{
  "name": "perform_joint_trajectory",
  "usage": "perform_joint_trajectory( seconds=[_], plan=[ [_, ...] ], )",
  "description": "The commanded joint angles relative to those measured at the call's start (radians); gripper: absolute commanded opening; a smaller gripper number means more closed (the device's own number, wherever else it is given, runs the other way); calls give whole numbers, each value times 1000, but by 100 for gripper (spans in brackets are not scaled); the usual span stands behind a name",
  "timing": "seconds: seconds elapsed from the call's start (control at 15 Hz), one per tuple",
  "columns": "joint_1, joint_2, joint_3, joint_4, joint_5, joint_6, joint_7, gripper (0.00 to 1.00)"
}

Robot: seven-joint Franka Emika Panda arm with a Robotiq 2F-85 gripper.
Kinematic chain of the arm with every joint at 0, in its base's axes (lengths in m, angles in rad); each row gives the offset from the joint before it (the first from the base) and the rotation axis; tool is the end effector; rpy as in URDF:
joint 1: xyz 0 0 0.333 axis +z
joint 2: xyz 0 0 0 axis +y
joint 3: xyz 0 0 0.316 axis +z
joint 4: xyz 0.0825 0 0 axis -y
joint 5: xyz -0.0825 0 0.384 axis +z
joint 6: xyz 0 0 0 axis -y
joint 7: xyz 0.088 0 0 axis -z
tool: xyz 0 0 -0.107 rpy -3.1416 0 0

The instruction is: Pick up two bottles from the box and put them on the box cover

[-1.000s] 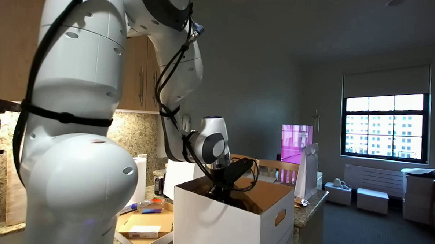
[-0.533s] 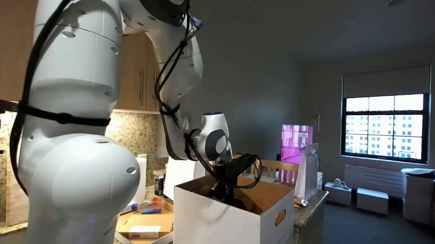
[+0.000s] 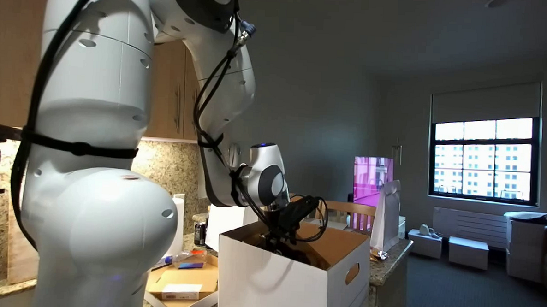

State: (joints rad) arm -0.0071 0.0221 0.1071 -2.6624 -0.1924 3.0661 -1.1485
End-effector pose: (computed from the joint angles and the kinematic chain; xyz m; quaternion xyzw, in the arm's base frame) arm 0.4494 0.0605 0.2718 0.7390 0.6462 0.1515 0.1155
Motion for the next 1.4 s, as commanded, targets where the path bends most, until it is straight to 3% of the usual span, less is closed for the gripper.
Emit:
perform_joint_trajectory(
  seconds=[0.0, 1.0, 1.33],
  plan=[
    [11, -16, 19, -34, 36, 15, -9, 100],
    [29, 17, 107, -9, 200, 27, -41, 100],
    [22, 4, 99, -9, 152, 25, -17, 100]
  ],
)
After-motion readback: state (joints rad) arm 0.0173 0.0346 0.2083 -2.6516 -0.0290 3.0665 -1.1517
